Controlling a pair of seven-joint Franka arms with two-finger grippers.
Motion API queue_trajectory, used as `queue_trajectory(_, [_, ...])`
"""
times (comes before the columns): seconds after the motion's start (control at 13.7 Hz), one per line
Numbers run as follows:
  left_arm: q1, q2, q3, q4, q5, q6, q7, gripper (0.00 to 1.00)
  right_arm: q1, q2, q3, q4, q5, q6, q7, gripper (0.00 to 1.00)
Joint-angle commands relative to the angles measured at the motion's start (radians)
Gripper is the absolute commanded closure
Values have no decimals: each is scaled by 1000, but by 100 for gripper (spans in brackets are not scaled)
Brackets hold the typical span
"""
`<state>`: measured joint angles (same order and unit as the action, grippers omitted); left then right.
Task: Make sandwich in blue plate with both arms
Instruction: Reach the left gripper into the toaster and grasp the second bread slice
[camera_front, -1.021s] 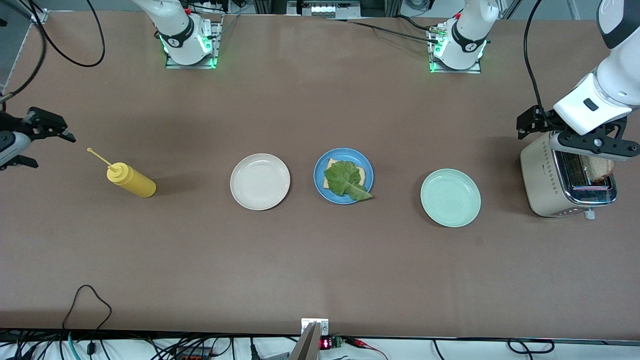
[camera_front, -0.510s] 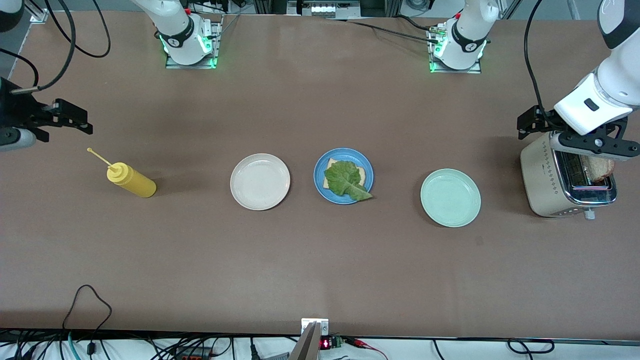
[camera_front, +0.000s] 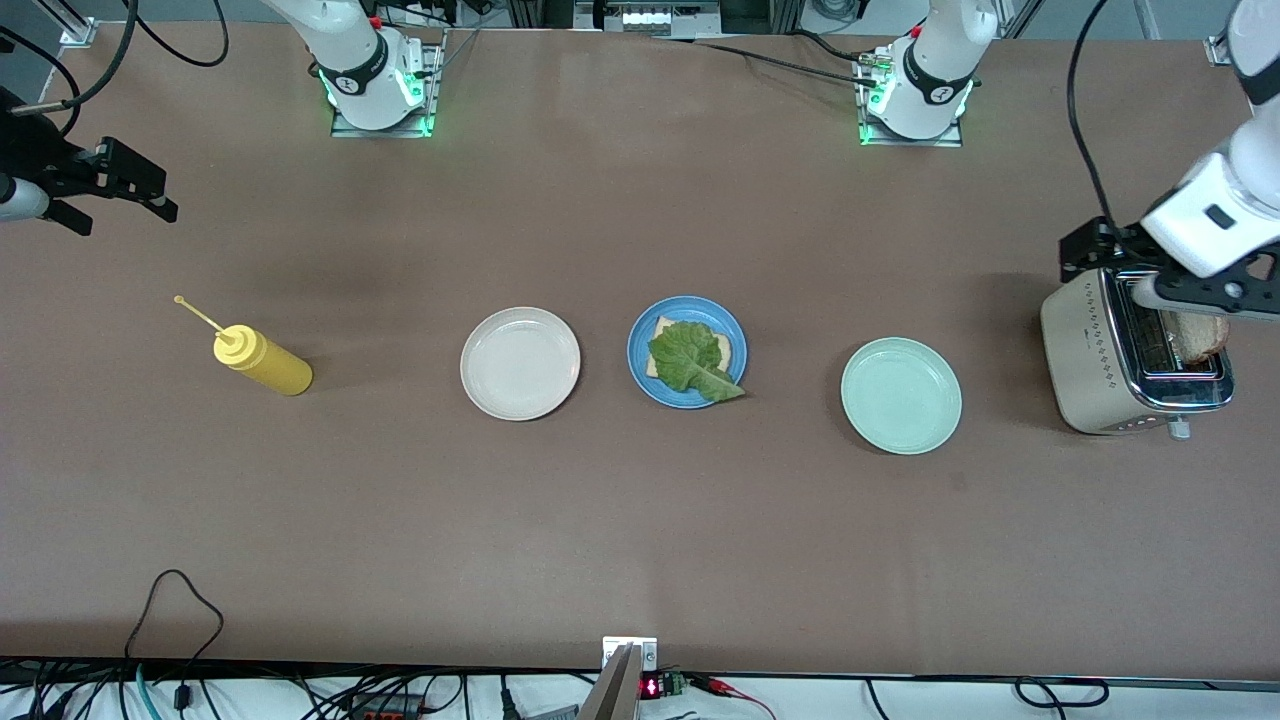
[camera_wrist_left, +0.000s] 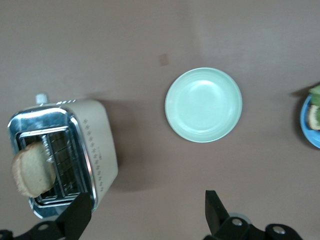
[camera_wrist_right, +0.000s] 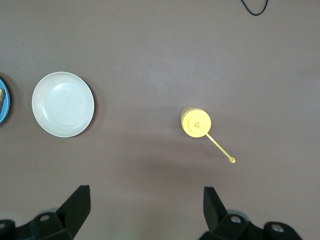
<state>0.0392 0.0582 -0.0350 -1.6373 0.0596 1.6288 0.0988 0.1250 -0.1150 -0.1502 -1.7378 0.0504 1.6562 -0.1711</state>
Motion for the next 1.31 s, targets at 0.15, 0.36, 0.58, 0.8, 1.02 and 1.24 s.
queue_trajectory(0.15, [131, 96, 4, -6, 37, 12, 13, 0, -4, -18, 4, -11, -14, 8, 18, 0])
queue_trajectory(0.36, [238, 165, 3, -9, 57, 48, 31, 0, -5, -20, 14, -11, -14, 7, 105, 0])
queue_trajectory(0.58, [333, 221, 3, -16, 57, 132, 235, 0, -163, -23, 177, -11, -14, 5, 87, 0])
queue_trajectory(0.8, [382, 271, 4, -18, 57, 181, 305, 0, -159, -22, 182, -2, -14, 7, 82, 0])
queue_trajectory(1.02, [421, 302, 4, -21, 59, 189, 306, 8, -160, -12, 184, 36, -14, -16, 85, 0])
queue_trajectory(1.24, [435, 304, 4, -36, 59, 190, 419, 50, -160, 24, 184, 90, -15, -19, 82, 0])
